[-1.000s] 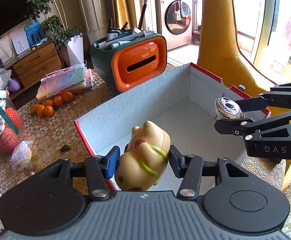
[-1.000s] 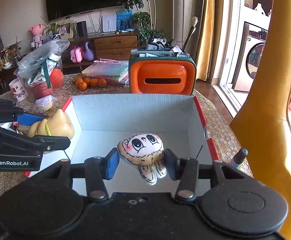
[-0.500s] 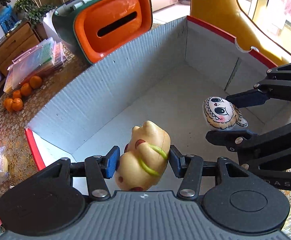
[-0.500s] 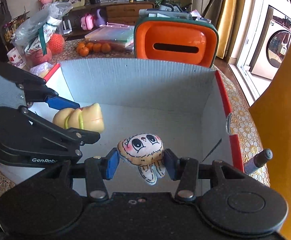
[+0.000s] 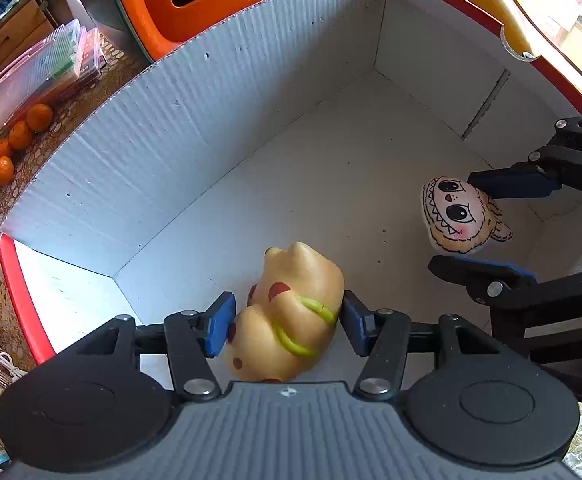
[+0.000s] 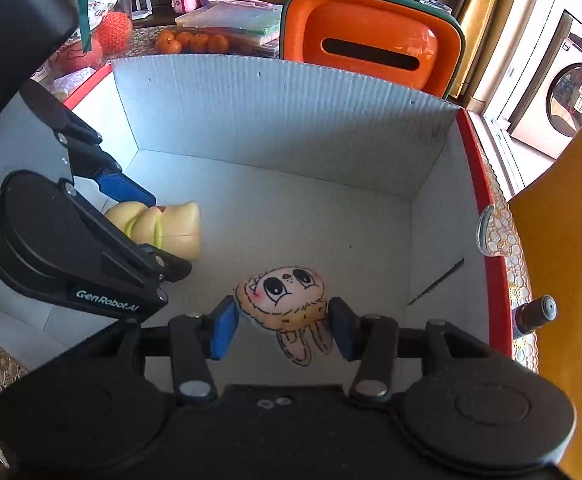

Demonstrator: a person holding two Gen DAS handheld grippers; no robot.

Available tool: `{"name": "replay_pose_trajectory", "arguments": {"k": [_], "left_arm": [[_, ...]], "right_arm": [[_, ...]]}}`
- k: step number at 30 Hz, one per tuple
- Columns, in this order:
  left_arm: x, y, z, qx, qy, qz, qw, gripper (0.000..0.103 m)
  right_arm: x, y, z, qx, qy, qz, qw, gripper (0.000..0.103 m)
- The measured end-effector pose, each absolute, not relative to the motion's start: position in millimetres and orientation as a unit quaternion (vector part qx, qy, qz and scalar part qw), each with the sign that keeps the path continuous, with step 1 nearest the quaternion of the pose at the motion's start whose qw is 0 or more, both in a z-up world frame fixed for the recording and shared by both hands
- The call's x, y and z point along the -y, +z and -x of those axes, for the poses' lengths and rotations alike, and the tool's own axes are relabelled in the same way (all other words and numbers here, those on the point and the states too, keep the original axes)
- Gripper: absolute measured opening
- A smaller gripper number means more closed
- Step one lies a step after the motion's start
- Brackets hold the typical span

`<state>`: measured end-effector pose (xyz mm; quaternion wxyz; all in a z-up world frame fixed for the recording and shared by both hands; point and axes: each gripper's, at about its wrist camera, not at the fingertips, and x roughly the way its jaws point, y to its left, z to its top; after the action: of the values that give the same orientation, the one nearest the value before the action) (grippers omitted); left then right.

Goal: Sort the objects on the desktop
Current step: 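Lower both items into the shoebox and open both grippers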

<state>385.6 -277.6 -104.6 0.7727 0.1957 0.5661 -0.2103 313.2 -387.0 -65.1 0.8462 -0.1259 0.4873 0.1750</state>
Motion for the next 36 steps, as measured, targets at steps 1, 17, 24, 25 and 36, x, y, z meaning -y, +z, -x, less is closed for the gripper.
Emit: {"name": "replay_pose_trajectory", "arguments": {"k": [1, 17, 24, 25, 36], "left_arm": [[278.6, -105.2, -387.4, -0.566, -0.211, -0.196, 0.772, 0.057], [254.7, -60.4, -375.9, -0.530, -0.255, -0.110, 0.801, 0.073], [235.7, -29.8, -345.2, -0.495, -0.255, -0.089, 0.826, 0.072], [231.7, -25.8, -341.7, -0.494, -0.255, -0.083, 0.827, 0.072], [189.0, 2.4, -288.4, -0.457, -0.250, -0.075, 0.850, 0.072]], "right_arm": [[386.6, -65.1, -312.6, -0.488, 0.175, 0.129, 0.845, 0.049], [393.1, -41.5, -298.6, -0.474, 0.184, 0.118, 0.853, 0.066], [386.5, -18.8, -278.3, -0.458, 0.189, 0.116, 0.861, 0.066], [385.2, -16.2, -276.5, -0.455, 0.189, 0.115, 0.862, 0.066], [364.0, 17.3, -240.9, -0.428, 0.191, 0.097, 0.878, 0.067]]}}
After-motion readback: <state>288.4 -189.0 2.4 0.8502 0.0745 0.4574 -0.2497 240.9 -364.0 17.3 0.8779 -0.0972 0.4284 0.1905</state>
